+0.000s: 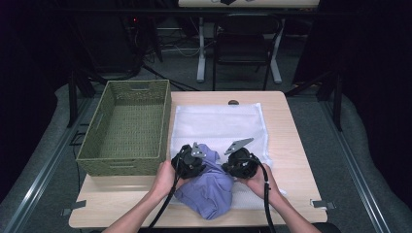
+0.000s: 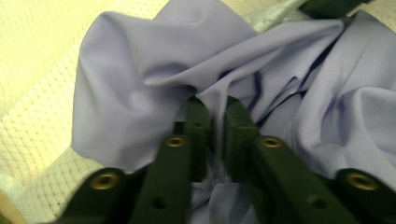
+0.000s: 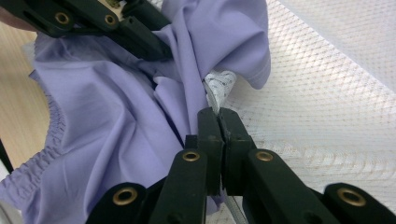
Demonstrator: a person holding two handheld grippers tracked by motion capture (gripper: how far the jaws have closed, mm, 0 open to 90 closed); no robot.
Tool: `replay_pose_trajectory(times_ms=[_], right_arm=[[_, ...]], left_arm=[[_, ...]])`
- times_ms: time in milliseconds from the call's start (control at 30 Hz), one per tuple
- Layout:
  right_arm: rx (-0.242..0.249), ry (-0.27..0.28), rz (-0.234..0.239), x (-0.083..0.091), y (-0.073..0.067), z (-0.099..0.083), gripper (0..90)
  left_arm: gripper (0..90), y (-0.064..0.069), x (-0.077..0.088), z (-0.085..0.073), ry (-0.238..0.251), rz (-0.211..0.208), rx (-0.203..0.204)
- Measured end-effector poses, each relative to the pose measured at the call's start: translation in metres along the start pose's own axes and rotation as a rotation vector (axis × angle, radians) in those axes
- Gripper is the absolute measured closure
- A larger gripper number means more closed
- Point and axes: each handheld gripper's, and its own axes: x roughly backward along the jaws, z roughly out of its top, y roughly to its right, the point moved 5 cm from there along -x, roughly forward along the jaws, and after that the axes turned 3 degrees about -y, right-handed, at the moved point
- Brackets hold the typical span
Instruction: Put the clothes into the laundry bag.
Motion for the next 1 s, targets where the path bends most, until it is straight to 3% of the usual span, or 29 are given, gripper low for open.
replay_pose_trajectory(times_ms=[133, 267, 433, 533, 567, 733, 833, 1000], right_arm=[[-0.009, 0.005, -0.021, 0.003, 0.002, 0.001, 88.9], [-0.026, 0.028, -0.041, 0.006, 0.007, 0.004, 88.9], [-0.043, 0.061, -0.049, 0.013, 0.008, 0.007, 88.9], [-0.044, 0.087, -0.046, 0.019, 0.006, 0.01, 88.9], [-0.046, 0.095, -0.041, 0.02, 0.006, 0.011, 88.9], [-0.055, 0.108, -0.017, 0.025, 0.004, 0.011, 88.9], [-0.045, 0.097, -0.006, 0.022, 0.002, 0.008, 88.9], [-0.035, 0.072, -0.001, 0.016, 0.002, 0.005, 88.8]], left_arm=[[85.9, 0.01, 0.014, 0.006, 0.028, -0.004, -0.045], [85.9, 0.023, 0.02, 0.007, 0.042, -0.063, -0.069], [85.9, 0.035, 0.001, 0.003, -0.006, -0.132, -0.065], [85.9, 0.039, -0.013, 0.0, -0.043, -0.149, -0.06], [85.9, 0.038, -0.015, -0.001, -0.056, -0.14, -0.063], [85.9, 0.025, -0.027, -0.007, -0.069, -0.056, 0.022], [85.4, 0.019, -0.028, -0.009, -0.063, -0.063, 0.071], [72.9, 0.022, -0.013, -0.006, -0.043, -0.066, 0.051]])
